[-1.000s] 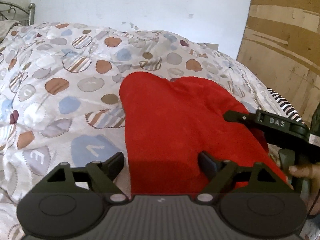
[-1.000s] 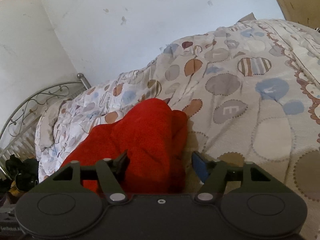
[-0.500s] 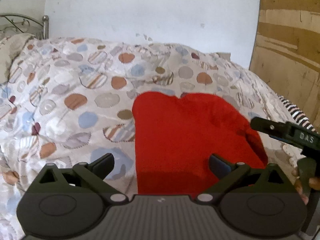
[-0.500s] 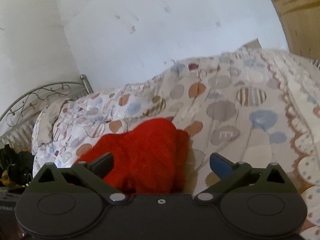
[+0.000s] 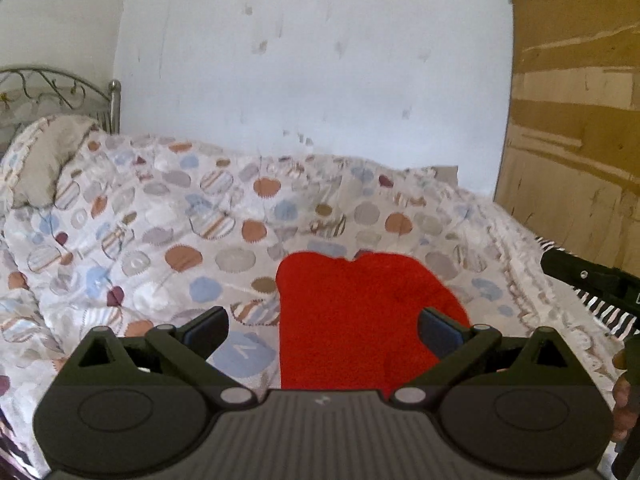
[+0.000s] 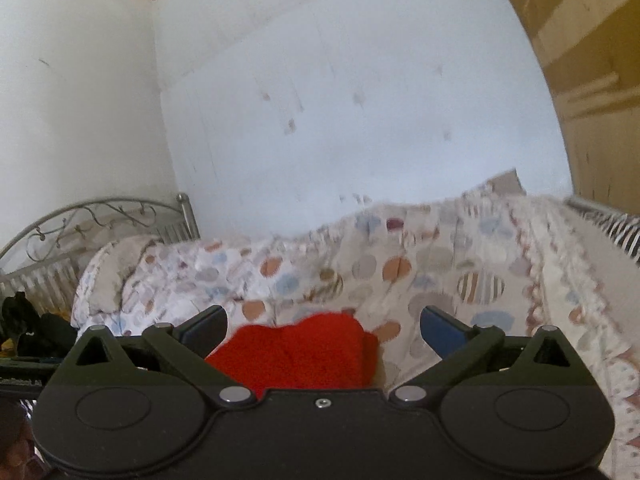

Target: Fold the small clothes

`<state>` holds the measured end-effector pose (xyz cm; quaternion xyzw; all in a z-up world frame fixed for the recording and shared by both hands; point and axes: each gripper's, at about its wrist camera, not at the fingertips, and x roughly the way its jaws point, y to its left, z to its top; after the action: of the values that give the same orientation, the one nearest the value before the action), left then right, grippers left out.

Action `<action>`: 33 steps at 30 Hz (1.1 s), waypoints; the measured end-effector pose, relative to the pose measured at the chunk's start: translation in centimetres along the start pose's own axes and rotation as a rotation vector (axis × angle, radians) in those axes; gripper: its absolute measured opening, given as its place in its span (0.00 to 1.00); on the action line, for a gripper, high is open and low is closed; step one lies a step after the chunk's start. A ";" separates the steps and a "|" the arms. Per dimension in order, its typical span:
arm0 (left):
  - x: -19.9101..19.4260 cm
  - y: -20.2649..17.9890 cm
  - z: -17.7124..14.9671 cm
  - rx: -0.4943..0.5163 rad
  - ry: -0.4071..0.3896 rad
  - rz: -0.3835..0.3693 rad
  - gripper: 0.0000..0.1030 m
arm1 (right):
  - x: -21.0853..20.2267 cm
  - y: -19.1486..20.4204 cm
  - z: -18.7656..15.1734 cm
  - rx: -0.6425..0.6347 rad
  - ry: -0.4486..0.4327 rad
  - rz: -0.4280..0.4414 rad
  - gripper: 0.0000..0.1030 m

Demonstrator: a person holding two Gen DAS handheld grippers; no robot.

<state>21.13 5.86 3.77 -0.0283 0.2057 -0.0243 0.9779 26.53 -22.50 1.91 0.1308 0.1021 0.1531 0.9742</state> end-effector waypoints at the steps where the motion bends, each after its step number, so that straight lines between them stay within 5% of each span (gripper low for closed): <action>1: -1.0 -0.1 -0.1 0.001 -0.015 -0.001 1.00 | -0.8 0.3 0.2 -0.006 -0.012 0.002 1.00; 11: -9.0 -0.8 -1.6 0.011 -0.116 -0.008 1.00 | -9.6 3.7 1.0 -0.108 -0.110 0.008 1.00; 20: -15.9 0.2 -4.5 0.009 -0.161 0.030 1.00 | -16.6 6.5 -0.9 -0.203 -0.096 0.006 1.00; 33: -18.0 2.9 -10.6 -0.069 -0.116 0.101 1.00 | -21.3 8.3 -6.4 -0.242 -0.072 -0.081 1.00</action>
<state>0.52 9.33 1.14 -0.0531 0.1504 0.0337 0.9866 2.93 -20.35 1.64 0.0134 0.0531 0.1202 0.9912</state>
